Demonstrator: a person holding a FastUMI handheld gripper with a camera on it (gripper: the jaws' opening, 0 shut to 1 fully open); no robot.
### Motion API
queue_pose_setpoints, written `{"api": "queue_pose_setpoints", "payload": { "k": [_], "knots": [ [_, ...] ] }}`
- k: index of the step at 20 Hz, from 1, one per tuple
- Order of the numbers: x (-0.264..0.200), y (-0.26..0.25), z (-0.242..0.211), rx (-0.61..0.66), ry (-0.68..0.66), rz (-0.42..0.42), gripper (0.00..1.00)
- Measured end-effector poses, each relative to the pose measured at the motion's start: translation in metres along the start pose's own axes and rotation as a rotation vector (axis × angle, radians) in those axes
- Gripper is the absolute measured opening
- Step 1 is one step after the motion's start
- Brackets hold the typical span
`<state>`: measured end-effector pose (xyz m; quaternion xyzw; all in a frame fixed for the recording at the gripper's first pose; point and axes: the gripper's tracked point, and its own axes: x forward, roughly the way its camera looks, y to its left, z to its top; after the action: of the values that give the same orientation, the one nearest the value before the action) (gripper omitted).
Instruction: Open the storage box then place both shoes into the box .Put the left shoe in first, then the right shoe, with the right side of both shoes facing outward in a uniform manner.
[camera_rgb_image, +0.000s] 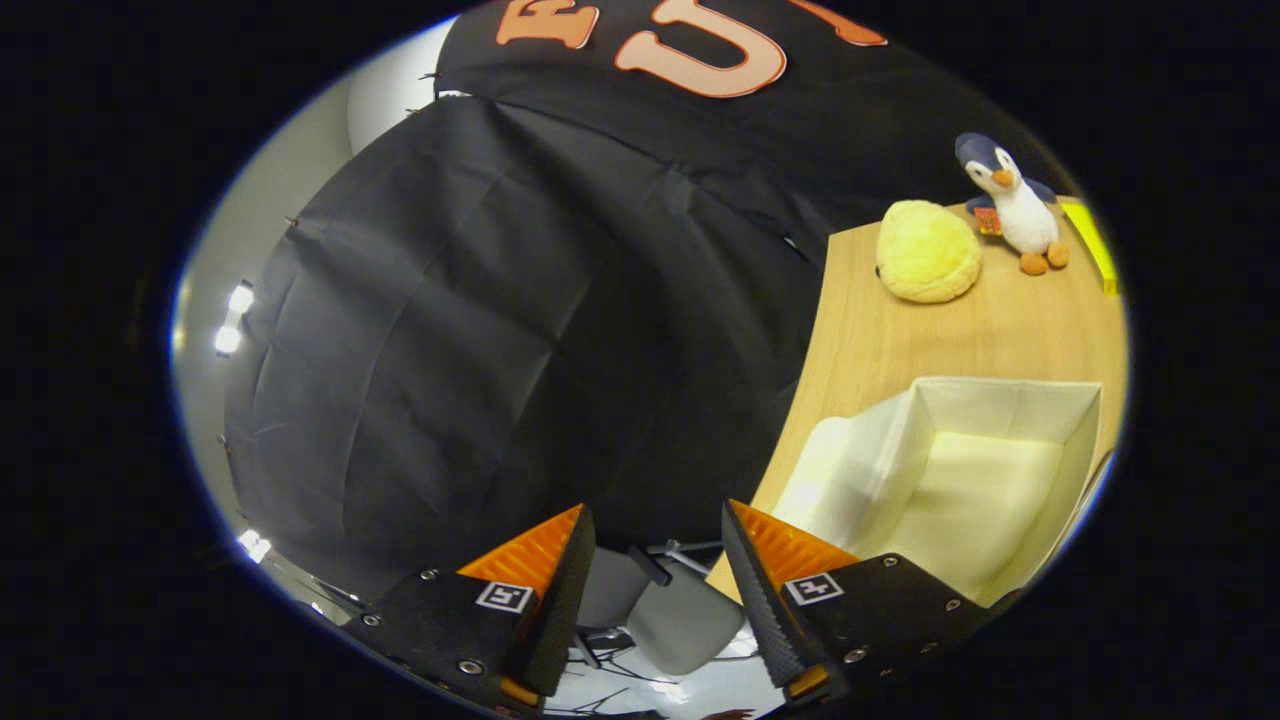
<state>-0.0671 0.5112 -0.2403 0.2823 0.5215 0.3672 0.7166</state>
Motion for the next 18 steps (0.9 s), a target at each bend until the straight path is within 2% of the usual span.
{"api": "queue_pose_setpoints", "payload": {
  "k": [2, 5, 10, 15, 18],
  "knots": [
    [-0.025, -0.041, 0.002, -0.066, -0.023, -0.100, 0.82],
    [-0.062, -0.102, 0.002, -0.133, -0.054, -0.228, 0.84],
    [-0.120, -0.176, -0.018, -0.156, -0.076, -0.350, 0.83],
    [-0.171, -0.268, -0.062, -0.178, -0.040, -0.575, 0.80],
    [-0.186, -0.307, -0.103, -0.160, 0.022, -0.647, 0.75]
  ]
}}
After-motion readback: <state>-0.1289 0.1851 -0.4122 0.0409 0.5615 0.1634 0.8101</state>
